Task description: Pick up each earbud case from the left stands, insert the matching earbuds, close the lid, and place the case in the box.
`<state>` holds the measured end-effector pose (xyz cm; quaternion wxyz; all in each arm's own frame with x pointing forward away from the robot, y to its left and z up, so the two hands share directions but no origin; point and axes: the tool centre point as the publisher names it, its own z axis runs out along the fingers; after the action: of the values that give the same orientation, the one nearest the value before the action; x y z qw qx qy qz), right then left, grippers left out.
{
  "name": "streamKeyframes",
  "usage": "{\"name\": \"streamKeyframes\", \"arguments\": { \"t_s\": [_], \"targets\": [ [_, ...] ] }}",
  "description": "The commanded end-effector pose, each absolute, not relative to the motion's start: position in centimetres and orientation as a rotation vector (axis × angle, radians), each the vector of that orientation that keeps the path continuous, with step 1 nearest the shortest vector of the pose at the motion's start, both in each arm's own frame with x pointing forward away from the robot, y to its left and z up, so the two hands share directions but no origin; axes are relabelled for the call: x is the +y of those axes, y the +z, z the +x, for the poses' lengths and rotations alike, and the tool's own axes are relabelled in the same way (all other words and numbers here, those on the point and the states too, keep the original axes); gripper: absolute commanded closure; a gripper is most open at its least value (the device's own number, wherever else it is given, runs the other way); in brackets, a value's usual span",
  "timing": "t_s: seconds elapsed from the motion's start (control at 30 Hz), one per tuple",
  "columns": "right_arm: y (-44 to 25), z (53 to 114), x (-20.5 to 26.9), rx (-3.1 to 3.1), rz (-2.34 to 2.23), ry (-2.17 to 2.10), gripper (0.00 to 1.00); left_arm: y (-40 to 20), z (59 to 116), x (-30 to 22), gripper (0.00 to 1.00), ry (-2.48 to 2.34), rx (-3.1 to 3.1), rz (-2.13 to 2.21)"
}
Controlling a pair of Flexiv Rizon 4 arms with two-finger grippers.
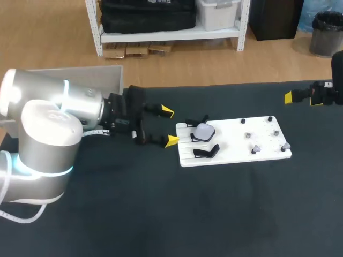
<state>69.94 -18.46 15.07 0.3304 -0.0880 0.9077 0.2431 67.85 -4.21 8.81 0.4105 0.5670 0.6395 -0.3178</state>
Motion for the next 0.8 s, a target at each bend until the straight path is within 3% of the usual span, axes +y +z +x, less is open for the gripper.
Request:
{"name": "streamKeyframes", "arguments": {
  "t_s": [0.03, 0.37, 0.53, 0.57, 0.67, 0.77, 0.8],
  "targets": [
    [15.0, 70.0, -18.5, 2.373, -0.233, 0.64, 0.0, 8.2, 68.7, -5.2, 0.0, -0.796, 1.601, 1.424],
    [15.0, 70.0, -18.5, 2.373, -0.233, 0.64, 0.0, 5.9, 70.3, -7.3, 0.0, -0.79, 1.666, 1.432],
    [15.0, 70.0, -18.5, 2.373, -0.233, 0.64, 0.0, 5.1, 71.1, -7.9, 0.07, -0.824, 1.675, 1.424],
    [15.0, 70.0, -18.5, 2.373, -0.233, 0.64, 0.0, 4.9, 71.2, -8.0, 0.09, -0.832, 1.678, 1.426],
    [15.0, 70.0, -18.5, 2.373, -0.233, 0.64, 0.0, 4.8, 71.3, -8.5, 0.29, -0.845, 1.678, 1.423],
    [15.0, 70.0, -18.5, 2.373, -0.233, 0.64, 0.0, 4.8, 71.5, -9.0, 0.42, -0.86, 1.678, 1.422],
    [15.0, 70.0, -18.5, 2.373, -0.233, 0.64, 0.0, 4.7, 71.5, -9.2, 0.42, -0.861, 1.679, 1.421]
  ]
}}
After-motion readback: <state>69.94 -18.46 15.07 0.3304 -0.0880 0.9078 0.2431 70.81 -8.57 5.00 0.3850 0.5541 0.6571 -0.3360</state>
